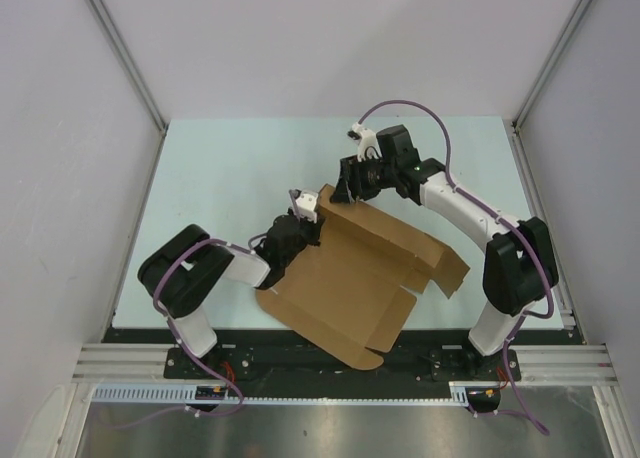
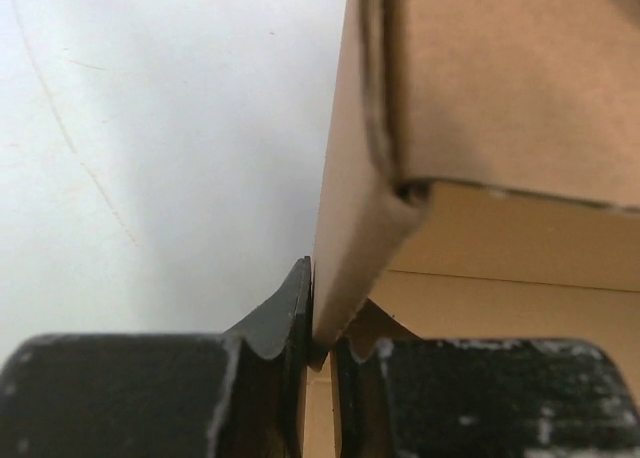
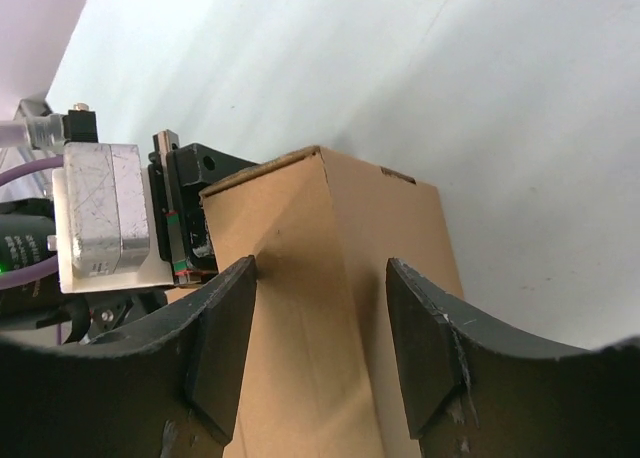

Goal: Fold the paper box

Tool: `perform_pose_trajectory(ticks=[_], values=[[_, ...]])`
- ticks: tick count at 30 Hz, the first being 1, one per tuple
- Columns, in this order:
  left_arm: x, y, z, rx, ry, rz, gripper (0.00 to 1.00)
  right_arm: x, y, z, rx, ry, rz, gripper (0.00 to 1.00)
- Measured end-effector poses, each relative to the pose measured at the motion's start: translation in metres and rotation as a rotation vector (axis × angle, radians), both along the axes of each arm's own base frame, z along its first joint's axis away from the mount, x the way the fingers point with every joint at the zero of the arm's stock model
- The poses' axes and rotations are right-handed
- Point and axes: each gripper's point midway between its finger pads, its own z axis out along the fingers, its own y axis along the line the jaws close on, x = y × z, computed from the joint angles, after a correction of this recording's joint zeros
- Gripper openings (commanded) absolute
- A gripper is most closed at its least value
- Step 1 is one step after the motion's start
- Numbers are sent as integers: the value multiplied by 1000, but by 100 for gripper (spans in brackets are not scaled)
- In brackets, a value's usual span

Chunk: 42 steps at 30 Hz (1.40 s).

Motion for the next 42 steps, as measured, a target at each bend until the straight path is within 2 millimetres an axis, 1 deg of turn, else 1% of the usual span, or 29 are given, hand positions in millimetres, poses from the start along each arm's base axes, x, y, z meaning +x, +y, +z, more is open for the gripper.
perform_pose_trajectory(ticks=[1,5,10,16,21,22,26,32,38,42], values=[[2,1,0,9,1,17,0,1,-1,0,-7,-6,-10,58],[11,8,1,38,11,86,0,6,-4,1,-28,-30,-31,56],[14,9,1,36,36,133,1,9,-5,2,-40,-50,-41,52],[21,7,1,38,81,177,1,15,-6,3,-53,-74,-63,52],[23,5,1,38,104,185,0,18,-7,2,-80,-96,-77,49],[23,5,0,36,107,187,0,18,-5,2,-88,-101,-78,49],[23,7,-1,28,111,195,8,18,-2,2,-103,-114,-74,49],[18,12,-1,8,89,192,7,15,1,2,-91,-102,-55,50],[11,18,0,30,84,183,7,14,3,2,-64,-74,-38,51],[3,24,1,47,83,170,10,12,5,3,-40,-45,-25,52]])
